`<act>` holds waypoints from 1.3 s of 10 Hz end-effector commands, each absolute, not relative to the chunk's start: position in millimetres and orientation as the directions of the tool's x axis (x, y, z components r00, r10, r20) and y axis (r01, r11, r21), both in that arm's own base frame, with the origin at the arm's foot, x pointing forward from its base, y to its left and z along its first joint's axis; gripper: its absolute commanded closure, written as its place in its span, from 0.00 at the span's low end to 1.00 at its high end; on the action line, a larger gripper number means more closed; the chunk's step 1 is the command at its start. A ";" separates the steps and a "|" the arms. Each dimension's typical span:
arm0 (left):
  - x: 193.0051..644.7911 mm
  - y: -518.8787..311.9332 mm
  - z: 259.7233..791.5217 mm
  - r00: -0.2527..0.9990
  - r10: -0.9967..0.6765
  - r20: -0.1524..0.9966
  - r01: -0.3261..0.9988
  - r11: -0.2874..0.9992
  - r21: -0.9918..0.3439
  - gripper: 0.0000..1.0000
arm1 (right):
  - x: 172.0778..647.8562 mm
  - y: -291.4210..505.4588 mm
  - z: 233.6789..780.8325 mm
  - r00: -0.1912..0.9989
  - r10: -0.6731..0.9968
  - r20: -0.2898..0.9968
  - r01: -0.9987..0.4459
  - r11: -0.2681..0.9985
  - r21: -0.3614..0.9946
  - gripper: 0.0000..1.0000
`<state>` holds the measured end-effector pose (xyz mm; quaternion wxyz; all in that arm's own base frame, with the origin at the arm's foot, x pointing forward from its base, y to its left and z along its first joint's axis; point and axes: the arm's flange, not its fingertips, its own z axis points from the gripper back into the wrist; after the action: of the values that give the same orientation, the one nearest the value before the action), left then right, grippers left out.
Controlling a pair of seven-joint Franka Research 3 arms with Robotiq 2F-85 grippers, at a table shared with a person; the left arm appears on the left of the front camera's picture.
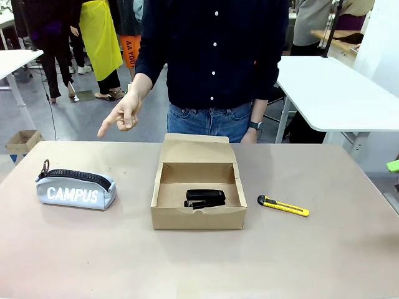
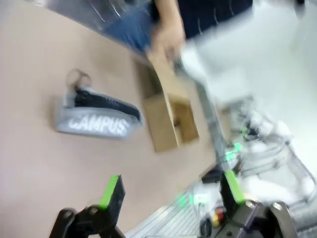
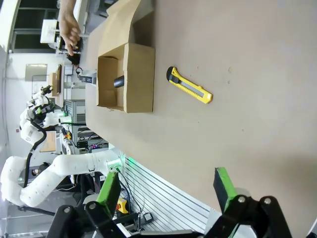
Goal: Pack the items into the box.
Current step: Pick up the item indicated by the person and place it inside the Mailer Box.
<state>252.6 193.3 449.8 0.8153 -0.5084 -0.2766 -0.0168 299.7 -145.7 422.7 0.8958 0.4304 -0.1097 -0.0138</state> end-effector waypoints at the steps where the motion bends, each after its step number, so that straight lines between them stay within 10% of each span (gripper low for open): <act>1: 262.5 120.1 459.2 0.597 -0.415 0.687 0.802 0.291 -0.521 0.00 | 296.8 -148.6 422.6 0.976 -0.102 0.192 -0.085 0.635 0.768 0.00; 3: 272.7 76.9 458.5 0.406 -0.671 0.620 0.891 0.141 -0.431 0.00 | 296.8 -148.6 422.6 0.976 -0.102 0.192 -0.085 0.635 0.768 0.00; 7: 283.3 9.7 446.7 0.310 -0.827 0.469 0.950 0.283 -0.127 0.00 | 296.8 -148.6 422.6 0.976 -0.102 0.192 -0.085 0.635 0.768 0.00; 8: 286.3 22.2 458.4 0.566 -0.683 0.462 0.803 0.331 -0.495 0.00 | 296.8 -148.6 422.6 0.976 -0.102 0.192 -0.085 0.635 0.768 0.00; 13: 287.2 26.2 456.7 0.544 -0.711 0.446 0.817 0.328 -0.474 0.00 | 296.8 -148.6 422.6 0.976 -0.102 0.192 -0.085 0.635 0.768 0.00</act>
<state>286.2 28.1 456.6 0.8124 -0.3426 -0.0776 -0.4654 299.5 -145.8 422.6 0.8958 0.4305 -0.1094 -0.0140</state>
